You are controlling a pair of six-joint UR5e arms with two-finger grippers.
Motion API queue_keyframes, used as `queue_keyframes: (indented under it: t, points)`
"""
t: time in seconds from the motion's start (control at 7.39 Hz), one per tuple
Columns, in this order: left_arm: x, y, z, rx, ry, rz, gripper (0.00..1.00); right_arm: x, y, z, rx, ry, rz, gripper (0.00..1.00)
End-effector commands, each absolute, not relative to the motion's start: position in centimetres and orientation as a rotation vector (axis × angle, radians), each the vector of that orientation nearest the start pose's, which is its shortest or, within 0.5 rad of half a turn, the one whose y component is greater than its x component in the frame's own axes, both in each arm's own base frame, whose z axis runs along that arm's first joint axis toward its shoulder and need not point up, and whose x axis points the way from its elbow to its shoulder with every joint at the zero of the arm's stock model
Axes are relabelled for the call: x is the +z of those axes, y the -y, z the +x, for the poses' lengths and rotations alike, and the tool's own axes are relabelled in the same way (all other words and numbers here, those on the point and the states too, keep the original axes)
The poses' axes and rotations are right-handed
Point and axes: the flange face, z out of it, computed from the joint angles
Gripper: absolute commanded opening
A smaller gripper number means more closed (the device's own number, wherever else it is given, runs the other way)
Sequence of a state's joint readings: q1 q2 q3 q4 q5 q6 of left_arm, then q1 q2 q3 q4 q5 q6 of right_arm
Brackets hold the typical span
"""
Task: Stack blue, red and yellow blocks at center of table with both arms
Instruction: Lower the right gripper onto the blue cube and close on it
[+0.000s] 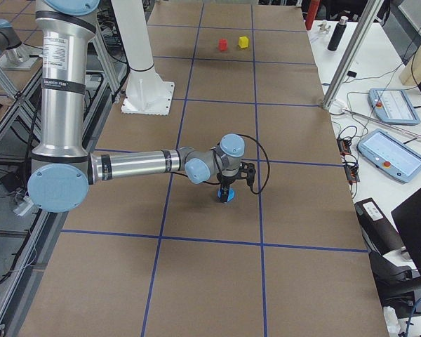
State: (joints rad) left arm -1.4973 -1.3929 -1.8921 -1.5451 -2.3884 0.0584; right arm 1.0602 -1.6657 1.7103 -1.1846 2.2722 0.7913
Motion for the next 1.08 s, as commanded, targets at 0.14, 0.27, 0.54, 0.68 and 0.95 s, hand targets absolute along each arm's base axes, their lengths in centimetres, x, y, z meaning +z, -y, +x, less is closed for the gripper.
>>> queue_keyframes:
  t: [0.14, 0.27, 0.54, 0.68, 0.95]
  points:
    - [57.9, 42.3, -3.0, 0.175, -0.818, 0.111, 1.00, 59.4, 45.1, -17.5, 0.381, 0.783, -0.165, 0.95]
    - [57.7, 42.3, -3.0, 0.177, -0.818, 0.113, 1.00, 59.1, 45.2, -18.3, 0.443, 0.769, -0.178, 0.85]
    - [57.5, 42.6, -3.0, 0.185, -0.814, 0.144, 1.00, 60.3, 45.1, -18.6, 0.469, 0.748, -0.185, 0.98]
    - [57.3, 42.6, -3.0, 0.187, -0.814, 0.150, 1.00, 60.4, 45.1, -18.8, 0.503, 0.744, -0.202, 0.98]
    - [57.2, 42.6, -3.0, 0.189, -0.813, 0.153, 1.00, 60.5, 44.9, -19.2, 0.548, 0.737, -0.224, 0.98]
